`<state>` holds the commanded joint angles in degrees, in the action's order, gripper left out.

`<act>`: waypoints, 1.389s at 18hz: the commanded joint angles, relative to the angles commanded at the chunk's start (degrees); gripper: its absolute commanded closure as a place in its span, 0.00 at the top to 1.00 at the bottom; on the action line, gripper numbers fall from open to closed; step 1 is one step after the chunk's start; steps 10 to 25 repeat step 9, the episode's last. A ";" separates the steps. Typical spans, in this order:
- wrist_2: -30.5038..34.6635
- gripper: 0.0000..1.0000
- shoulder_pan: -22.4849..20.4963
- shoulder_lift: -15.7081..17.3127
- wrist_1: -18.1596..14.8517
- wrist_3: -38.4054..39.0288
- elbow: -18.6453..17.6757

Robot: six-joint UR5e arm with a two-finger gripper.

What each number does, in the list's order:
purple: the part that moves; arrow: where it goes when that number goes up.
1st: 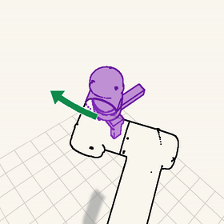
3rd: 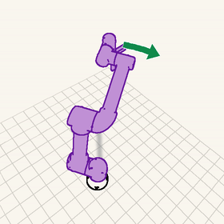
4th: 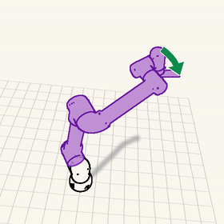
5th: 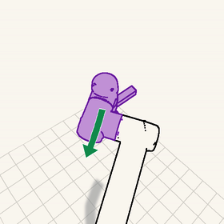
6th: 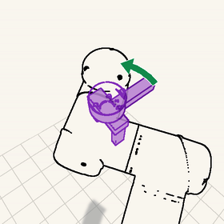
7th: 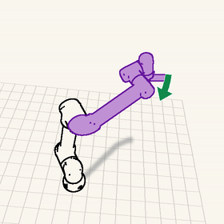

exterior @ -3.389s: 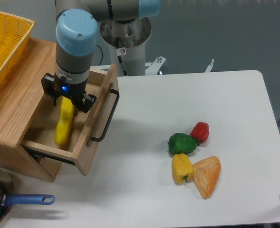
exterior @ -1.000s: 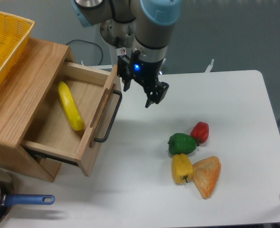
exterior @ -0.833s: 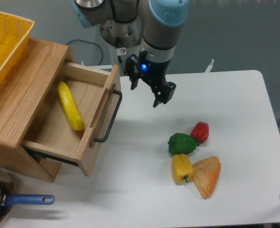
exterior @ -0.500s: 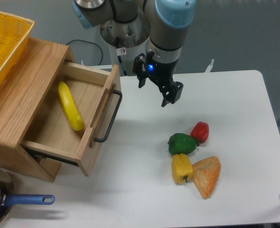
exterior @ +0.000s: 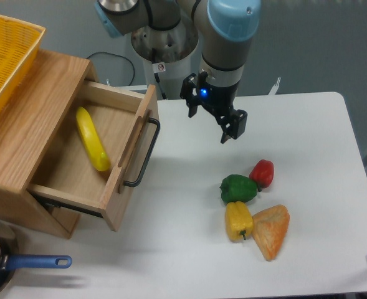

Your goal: Place the banana in the top drawer

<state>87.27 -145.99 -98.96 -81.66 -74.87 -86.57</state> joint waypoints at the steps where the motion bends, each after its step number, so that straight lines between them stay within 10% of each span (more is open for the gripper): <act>1: 0.79 1.00 0.00 -0.27 0.27 -2.80 -0.17; 25: 2.29 1.00 -0.35 -1.68 3.52 -12.23 -1.23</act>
